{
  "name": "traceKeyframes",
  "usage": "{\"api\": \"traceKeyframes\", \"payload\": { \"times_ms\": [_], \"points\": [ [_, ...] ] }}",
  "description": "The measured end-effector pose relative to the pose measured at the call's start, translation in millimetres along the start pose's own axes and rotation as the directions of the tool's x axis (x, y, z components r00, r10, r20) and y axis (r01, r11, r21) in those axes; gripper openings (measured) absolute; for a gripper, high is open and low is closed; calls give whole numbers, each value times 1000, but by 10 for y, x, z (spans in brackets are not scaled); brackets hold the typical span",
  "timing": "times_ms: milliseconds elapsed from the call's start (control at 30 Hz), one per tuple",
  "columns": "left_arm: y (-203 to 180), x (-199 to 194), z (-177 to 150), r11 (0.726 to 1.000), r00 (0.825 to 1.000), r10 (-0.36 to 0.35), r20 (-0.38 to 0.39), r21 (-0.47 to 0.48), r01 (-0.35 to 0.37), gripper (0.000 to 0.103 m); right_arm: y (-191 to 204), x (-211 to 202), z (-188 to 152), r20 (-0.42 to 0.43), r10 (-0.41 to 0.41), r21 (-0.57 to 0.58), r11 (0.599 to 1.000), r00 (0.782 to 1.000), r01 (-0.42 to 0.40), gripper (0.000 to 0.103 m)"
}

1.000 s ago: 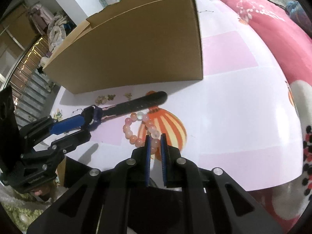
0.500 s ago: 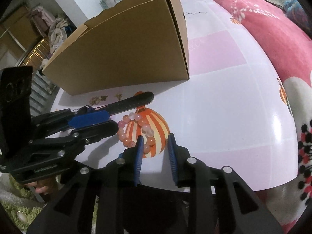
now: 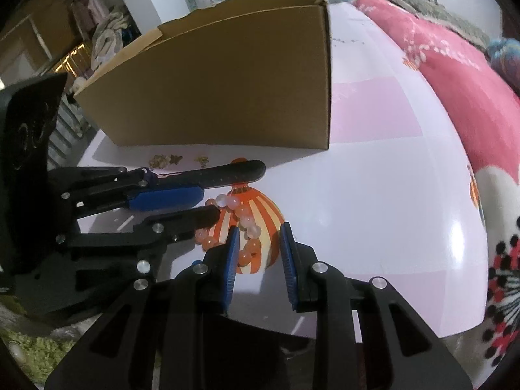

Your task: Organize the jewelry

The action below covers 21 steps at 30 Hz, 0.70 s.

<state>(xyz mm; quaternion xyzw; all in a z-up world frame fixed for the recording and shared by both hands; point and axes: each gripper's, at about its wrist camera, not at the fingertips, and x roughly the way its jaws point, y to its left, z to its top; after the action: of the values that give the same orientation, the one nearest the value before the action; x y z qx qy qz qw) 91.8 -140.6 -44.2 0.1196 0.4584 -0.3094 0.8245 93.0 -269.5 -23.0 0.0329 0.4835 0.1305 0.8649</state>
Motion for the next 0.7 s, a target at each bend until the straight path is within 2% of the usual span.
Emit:
{"api": "traceKeyframes", "payload": {
  "times_ms": [133,267,500,633,700],
  "points": [
    [56,-38,-4,998,999,-45,4,-33,45,20,40,3,6,-1,-11,-11,1000,1000,11,26],
    [165,-153,-45,995,997,-70,29,-70,72,20,46,28,24,5,-75,-33,997,997,75,26],
    [407,-438,-198,993,997,-33,68,-113,41,20,-196,-22,89,14,-196,12,981,980,196,23],
    [577,-604,-325,987,997,9,75,-161,4,21,-303,-132,111,35,-225,42,974,974,223,23],
    [667,-680,-400,982,997,28,74,-189,-14,21,-312,-216,137,55,-216,56,976,975,213,24]
  ]
}}
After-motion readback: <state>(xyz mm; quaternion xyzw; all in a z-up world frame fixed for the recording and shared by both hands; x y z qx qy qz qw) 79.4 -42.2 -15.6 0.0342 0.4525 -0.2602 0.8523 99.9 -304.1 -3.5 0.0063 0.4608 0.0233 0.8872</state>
